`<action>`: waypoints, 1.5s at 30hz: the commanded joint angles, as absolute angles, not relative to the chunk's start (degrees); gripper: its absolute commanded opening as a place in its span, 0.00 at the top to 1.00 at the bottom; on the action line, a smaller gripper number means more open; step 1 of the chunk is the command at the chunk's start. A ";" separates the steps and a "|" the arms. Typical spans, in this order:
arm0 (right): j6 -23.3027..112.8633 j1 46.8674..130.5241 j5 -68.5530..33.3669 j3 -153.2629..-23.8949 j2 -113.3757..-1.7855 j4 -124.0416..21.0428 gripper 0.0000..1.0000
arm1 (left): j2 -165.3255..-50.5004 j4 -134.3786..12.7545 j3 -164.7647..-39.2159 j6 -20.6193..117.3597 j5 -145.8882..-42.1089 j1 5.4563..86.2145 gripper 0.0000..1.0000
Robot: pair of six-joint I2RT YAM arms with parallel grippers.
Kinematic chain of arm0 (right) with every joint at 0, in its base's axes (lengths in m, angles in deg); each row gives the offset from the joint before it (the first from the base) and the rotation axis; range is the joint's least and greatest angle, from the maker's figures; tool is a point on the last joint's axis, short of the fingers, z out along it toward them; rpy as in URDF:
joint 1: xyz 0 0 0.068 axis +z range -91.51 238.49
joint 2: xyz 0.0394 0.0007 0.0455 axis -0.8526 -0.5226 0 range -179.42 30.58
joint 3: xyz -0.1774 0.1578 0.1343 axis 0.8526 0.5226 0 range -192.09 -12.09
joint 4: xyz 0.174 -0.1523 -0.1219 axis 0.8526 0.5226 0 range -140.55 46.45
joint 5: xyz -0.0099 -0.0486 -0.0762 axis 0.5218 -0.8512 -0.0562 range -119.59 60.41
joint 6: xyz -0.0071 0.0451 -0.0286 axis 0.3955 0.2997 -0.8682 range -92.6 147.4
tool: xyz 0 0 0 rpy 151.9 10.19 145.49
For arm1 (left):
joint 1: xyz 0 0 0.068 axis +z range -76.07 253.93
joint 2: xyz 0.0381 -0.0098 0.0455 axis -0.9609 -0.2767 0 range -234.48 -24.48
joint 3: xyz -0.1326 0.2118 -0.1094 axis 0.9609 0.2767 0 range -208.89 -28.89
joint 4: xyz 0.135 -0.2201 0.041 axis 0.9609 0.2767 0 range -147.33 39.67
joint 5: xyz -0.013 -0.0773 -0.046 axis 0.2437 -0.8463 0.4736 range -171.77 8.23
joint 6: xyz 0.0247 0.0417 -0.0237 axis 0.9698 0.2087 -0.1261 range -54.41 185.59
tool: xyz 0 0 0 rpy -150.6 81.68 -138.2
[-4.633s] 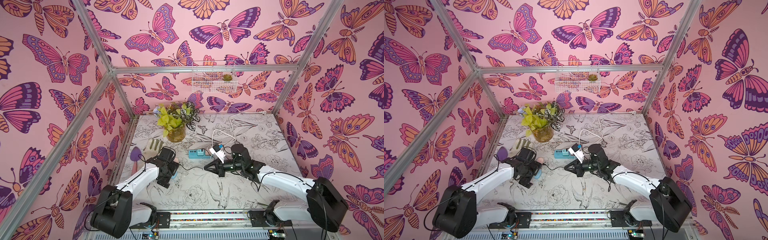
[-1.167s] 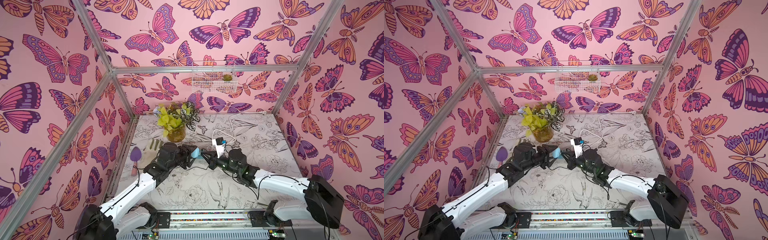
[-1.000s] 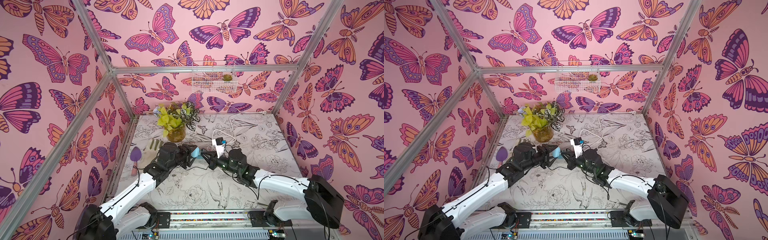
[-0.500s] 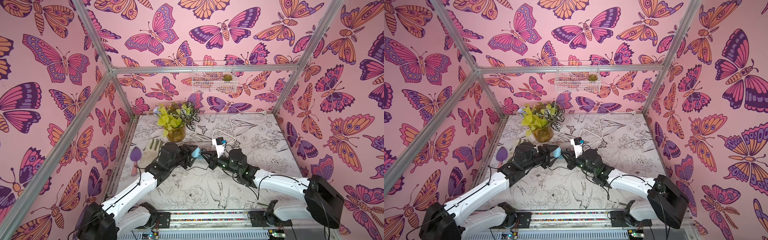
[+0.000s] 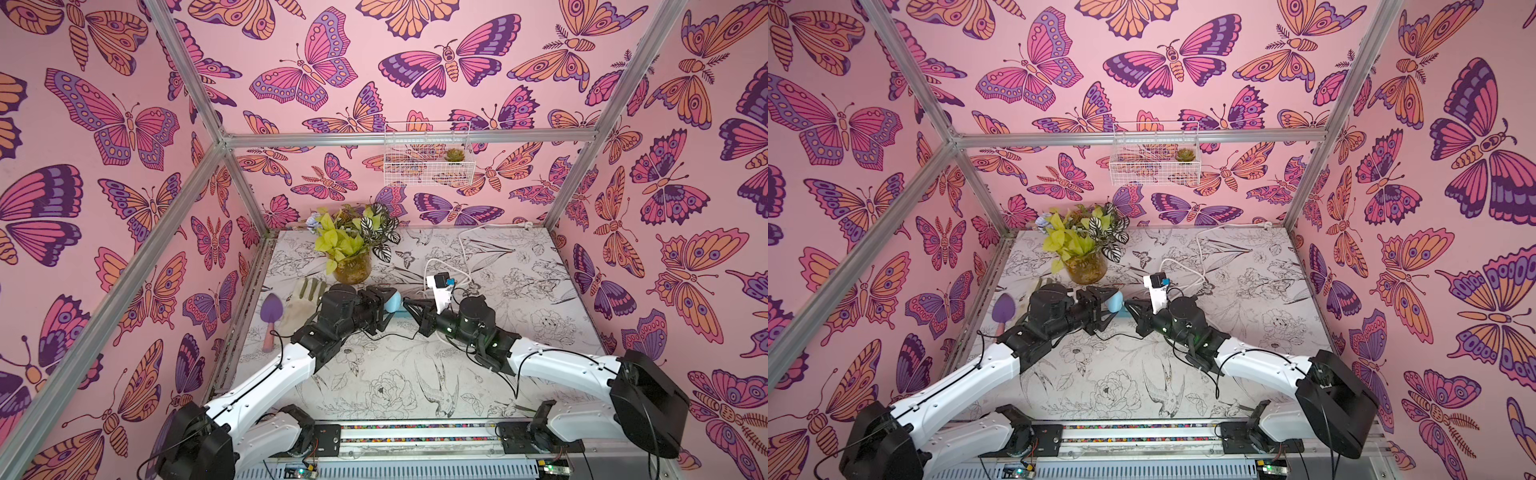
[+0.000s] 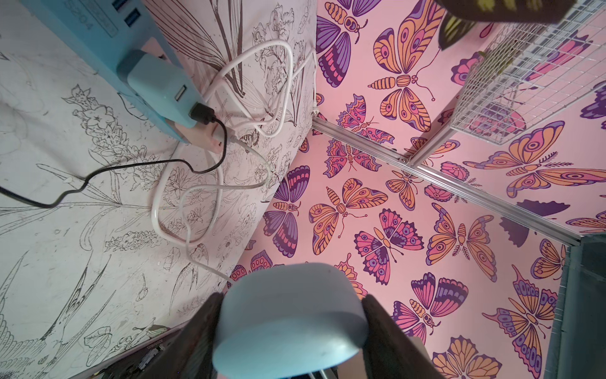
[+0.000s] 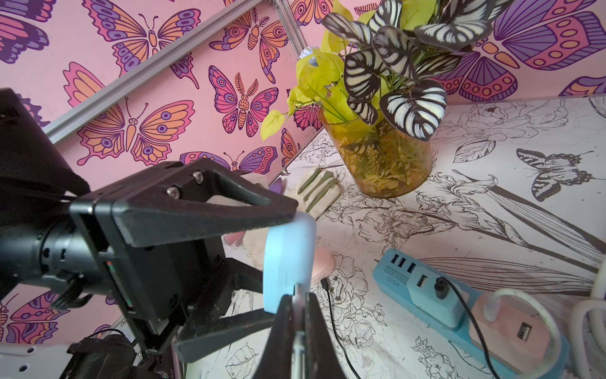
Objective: Charge the bluetooth headset
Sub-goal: Insert the charging cable into the bluetooth headset.
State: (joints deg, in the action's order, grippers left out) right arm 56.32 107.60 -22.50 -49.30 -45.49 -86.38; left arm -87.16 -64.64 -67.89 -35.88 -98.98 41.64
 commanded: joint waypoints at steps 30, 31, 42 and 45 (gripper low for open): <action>53.62 104.18 -9.79 -56.81 -49.82 -87.84 1.00 | -95.88 -79.65 -73.82 -31.82 -117.86 40.27 1.00; 53.42 104.12 -10.14 -57.77 -50.08 -86.14 1.00 | -96.15 -79.58 -74.05 -31.54 -118.27 40.18 1.00; 54.39 104.17 -14.61 -64.47 -52.30 -76.21 1.00 | -96.56 -76.11 -75.53 -30.26 -119.25 39.97 1.00; 55.13 104.18 -13.11 -63.83 -53.14 -80.49 1.00 | -96.83 -76.14 -76.12 -29.95 -119.66 39.98 1.00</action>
